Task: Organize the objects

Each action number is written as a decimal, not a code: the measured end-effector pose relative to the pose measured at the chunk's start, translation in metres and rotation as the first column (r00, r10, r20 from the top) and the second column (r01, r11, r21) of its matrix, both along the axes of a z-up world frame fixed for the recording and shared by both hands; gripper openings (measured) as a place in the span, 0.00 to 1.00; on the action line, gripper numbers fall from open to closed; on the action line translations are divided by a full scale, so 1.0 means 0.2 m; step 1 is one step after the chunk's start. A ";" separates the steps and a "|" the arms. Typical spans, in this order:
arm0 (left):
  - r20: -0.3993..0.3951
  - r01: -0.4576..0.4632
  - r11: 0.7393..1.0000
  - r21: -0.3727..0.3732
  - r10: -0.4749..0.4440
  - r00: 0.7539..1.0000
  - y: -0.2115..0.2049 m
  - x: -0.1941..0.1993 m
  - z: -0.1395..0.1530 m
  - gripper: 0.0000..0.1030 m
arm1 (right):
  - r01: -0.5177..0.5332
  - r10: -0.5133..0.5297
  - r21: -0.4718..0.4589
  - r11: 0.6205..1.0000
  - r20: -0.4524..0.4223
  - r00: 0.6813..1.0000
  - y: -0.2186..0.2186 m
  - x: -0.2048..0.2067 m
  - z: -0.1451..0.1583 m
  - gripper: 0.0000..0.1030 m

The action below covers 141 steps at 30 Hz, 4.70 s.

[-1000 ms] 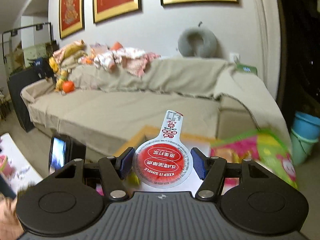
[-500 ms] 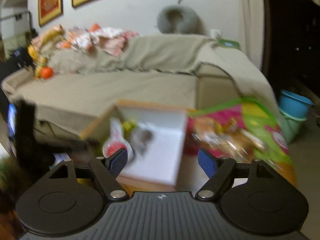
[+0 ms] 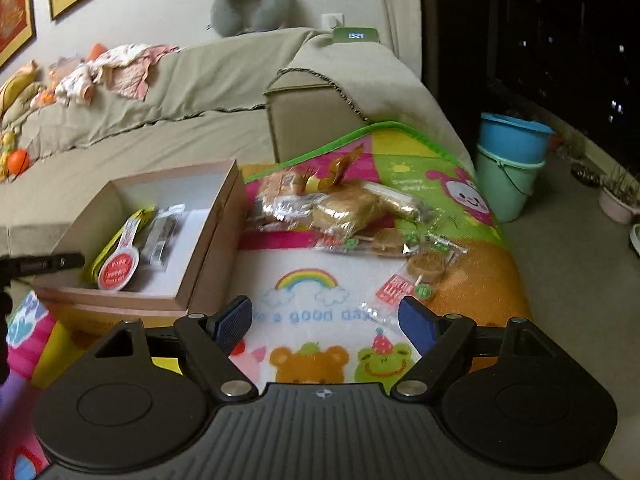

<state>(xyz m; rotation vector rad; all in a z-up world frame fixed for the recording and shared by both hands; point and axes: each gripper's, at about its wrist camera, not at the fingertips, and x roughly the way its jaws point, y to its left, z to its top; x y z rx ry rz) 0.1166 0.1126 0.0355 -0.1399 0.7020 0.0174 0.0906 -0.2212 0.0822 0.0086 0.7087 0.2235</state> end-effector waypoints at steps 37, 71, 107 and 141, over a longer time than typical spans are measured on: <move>0.000 -0.002 1.000 -0.001 0.002 1.000 -0.01 0.01 0.00 0.14 | -0.231 0.192 -0.061 0.971 -0.372 0.908 0.27 0.73 -0.19 0.27; -0.008 -0.005 1.000 -0.005 0.005 1.000 0.00 0.00 -0.02 0.14 | -0.241 0.218 -0.065 0.968 -0.246 0.944 0.13 -0.39 -0.17 0.56; -0.007 0.000 1.000 -0.016 0.000 1.000 0.00 -0.01 -0.02 0.15 | -0.108 0.108 0.024 0.994 -0.015 0.994 0.25 0.62 0.40 0.82; -0.010 -0.008 1.000 -0.018 0.007 1.000 0.00 0.00 -0.02 0.15 | -0.083 0.089 0.040 0.996 -0.183 0.979 -0.06 0.63 0.15 0.17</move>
